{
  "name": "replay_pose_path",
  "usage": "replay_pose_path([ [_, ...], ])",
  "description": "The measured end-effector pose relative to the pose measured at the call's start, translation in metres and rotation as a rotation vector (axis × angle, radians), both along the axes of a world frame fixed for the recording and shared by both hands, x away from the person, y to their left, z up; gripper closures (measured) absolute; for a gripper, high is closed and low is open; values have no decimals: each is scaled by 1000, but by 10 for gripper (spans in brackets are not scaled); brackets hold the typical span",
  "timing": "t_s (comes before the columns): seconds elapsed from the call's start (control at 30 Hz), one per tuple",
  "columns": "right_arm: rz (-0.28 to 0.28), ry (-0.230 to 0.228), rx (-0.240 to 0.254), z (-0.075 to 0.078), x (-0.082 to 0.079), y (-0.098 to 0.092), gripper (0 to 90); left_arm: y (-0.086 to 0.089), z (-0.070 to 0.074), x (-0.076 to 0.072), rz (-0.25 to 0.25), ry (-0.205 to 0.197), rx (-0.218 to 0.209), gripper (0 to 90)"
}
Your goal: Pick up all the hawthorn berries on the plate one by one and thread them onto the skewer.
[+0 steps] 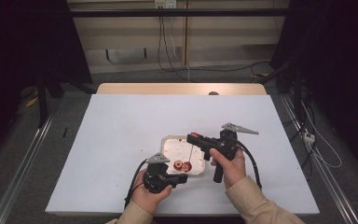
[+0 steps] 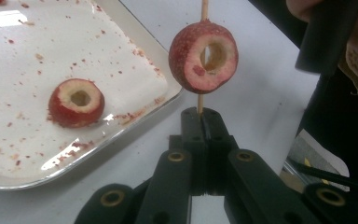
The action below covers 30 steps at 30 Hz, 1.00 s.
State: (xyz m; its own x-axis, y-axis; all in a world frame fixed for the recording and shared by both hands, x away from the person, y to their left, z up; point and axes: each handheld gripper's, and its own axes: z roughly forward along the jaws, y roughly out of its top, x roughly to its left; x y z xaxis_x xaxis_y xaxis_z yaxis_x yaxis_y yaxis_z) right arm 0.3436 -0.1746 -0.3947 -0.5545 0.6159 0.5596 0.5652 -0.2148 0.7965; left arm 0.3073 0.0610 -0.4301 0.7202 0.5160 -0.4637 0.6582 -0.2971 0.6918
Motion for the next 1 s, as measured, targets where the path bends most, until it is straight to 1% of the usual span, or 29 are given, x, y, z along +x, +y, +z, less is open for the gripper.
replay_pose_path([
  [0.03, 9, -4, -4, 0, -2, 2, 726, 1, -1, 0, -3, -1, 0, 900],
  [0.07, 12, -14, -9, 0, -3, 3, 726, 1, -2, 0, -6, 9, -4, 900],
  [0.1, 19, -21, -16, 1, -4, 5, 726, 1, -2, 0, -4, 9, 1, 900],
  [0.13, 22, -27, -21, 0, -4, 6, 727, 0, -1, -1, 11, -2, 6, 900],
  [0.2, 22, -34, -13, -2, -5, 8, 727, 0, -1, -2, 12, -1, 10, 900],
  [0.23, 22, -39, -12, -3, -5, 9, 728, 0, -1, -2, 21, 0, -2, 900],
  [0.27, 24, -45, -19, -3, -6, 10, 728, 1, -2, -1, 17, -6, -3, 900],
  [0.3, 15, -55, -14, -3, -8, 11, 728, 1, -2, -2, 30, -1, -10, 900],
  [0.33, 11, -61, -10, -4, -9, 12, 728, 1, -2, -2, 30, -10, -9, 900],
  [0.37, 7, -67, -11, -4, -9, 12, 728, 1, -2, -2, 37, -8, -23, 900],
  [0.4, -1, -73, -7, -3, -10, 12, 728, 1, -1, -2, 37, -8, -24, 900],
  [0.43, -1, -74, -1, -3, -10, 12, 728, 0, -1, -2, 33, -13, -16, 900],
  [0.47, -1, -71, 8, -3, -10, 13, 728, -1, -1, -3, 31, -7, -25, 900],
  [0.5, 1, -59, 17, -3, -10, 13, 727, -1, -2, -2, 18, -13, -18, 900],
  [0.53, 3, -46, 25, -3, -10, 13, 725, -1, -1, -2, 19, -14, -14, 900],
  [0.57, 9, -49, 19, -3, -9, 12, 719, -2, -1, -2, 20, -7, -17, 900],
  [0.6, 12, -45, 16, -3, -8, 12, 669, -2, -1, -2, 15, -11, -12, 900],
  [0.63, 4, -34, 16, -3, -7, 11, 617, -3, -1, -3, 10, -3, -6, 900],
  [0.67, 2, -29, 14, -3, -6, 9, 631, -3, -2, -3, 10, -4, 0, 900],
  [0.7, 0, -28, 9, -2, -5, 8, 637, -3, -3, -3, 7, 3, 0, 900],
  [0.73, -12, -30, 5, -1, -5, 7, 666, -3, -3, -2, 6, 0, 4, 900],
  [0.77, -9, -27, 4, 0, -4, 6, 713, -2, -2, -2, 9, 3, 3, 900],
  [0.8, -13, -21, -1, 0, -4, 5, 724, -2, -2, -2, 14, 8, -4, 900],
  [0.87, -14, -4, -9, 1, -3, 4, 727, -1, -2, -2, 18, 10, -2, 900],
  [0.93, -15, -3, -12, 1, -3, 4, 729, -1, -2, -2, 27, 8, -8, 900],
  [0.97, -27, -1, -10, 1, -3, 4, 729, -1, -1, -2, 25, 5, -10, 900],
  [1.0, -29, -1, -1, 1, -3, 3, 730, 0, -1, -2, 25, 0, -17, 900],
])
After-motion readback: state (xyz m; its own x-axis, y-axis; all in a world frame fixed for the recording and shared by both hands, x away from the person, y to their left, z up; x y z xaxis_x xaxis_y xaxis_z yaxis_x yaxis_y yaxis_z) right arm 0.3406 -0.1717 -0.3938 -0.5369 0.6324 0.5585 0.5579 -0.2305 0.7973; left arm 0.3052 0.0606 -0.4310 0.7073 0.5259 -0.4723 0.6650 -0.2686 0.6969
